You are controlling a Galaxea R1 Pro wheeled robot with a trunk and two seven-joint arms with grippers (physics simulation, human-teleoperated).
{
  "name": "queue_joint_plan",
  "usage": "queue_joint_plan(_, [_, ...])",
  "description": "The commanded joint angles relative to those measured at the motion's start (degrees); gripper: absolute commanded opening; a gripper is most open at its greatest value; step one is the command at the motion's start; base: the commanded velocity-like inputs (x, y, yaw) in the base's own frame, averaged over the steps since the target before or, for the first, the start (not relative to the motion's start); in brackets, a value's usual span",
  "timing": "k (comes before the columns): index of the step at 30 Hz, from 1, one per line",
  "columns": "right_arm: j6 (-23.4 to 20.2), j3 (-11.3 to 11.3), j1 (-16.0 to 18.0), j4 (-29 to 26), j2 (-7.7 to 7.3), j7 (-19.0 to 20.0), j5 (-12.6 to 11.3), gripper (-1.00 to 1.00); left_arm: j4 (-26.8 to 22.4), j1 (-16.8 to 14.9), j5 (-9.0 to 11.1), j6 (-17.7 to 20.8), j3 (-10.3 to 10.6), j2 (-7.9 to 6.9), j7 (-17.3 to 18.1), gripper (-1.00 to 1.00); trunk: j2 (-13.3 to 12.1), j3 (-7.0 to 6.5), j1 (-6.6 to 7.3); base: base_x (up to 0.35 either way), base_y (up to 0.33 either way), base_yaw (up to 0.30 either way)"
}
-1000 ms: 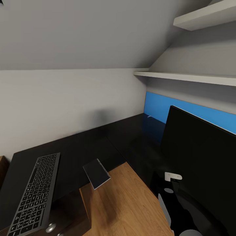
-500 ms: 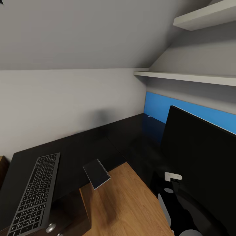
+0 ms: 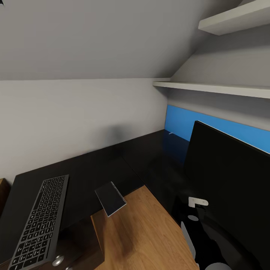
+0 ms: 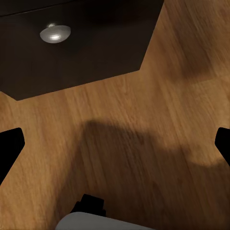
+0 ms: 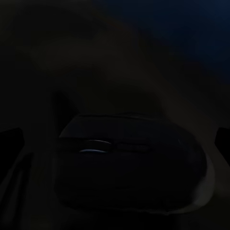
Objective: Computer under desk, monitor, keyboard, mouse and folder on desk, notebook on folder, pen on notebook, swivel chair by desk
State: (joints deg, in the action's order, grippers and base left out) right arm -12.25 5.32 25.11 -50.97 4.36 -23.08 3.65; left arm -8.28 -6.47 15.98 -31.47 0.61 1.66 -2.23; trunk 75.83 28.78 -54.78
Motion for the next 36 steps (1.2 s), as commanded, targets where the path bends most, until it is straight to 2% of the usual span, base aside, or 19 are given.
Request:
queue_joint_plan(1, [-0.5, 0.1, 0.0, -0.1, 0.04, 0.0, 0.4, 1.00, 0.0, 0.0, 0.0, -0.2, 0.1, 0.01, -0.2, 1.00, 0.0, 0.06, 0.00, 0.000, 0.000, 0.000])
queue_joint_plan(25, [-0.5, 0.1, 0.0, -0.2, 0.04, 0.3, 0.3, 1.00, 0.0, 0.0, 0.0, -0.2, 0.1, 0.01, -0.2, 1.00, 0.0, 0.06, 0.00, 0.000, 0.000, 0.000])
queue_joint_plan(28, [-0.1, 0.1, 0.2, -0.3, 0.64, 0.2, 0.5, 1.00, 0.0, 0.0, 0.0, -0.2, -0.1, 0.97, -0.5, 1.00, 0.0, 0.06, 0.00, 0.000, 0.000, 0.000])
queue_joint_plan(36, [-0.1, 0.1, 0.2, -0.3, 0.76, 0.2, 0.6, 1.00, 0.0, 0.0, 0.0, -0.2, 0.0, 1.02, -0.5, 1.00, 0.0, 0.06, 0.00, 0.000, 0.000, 0.000])
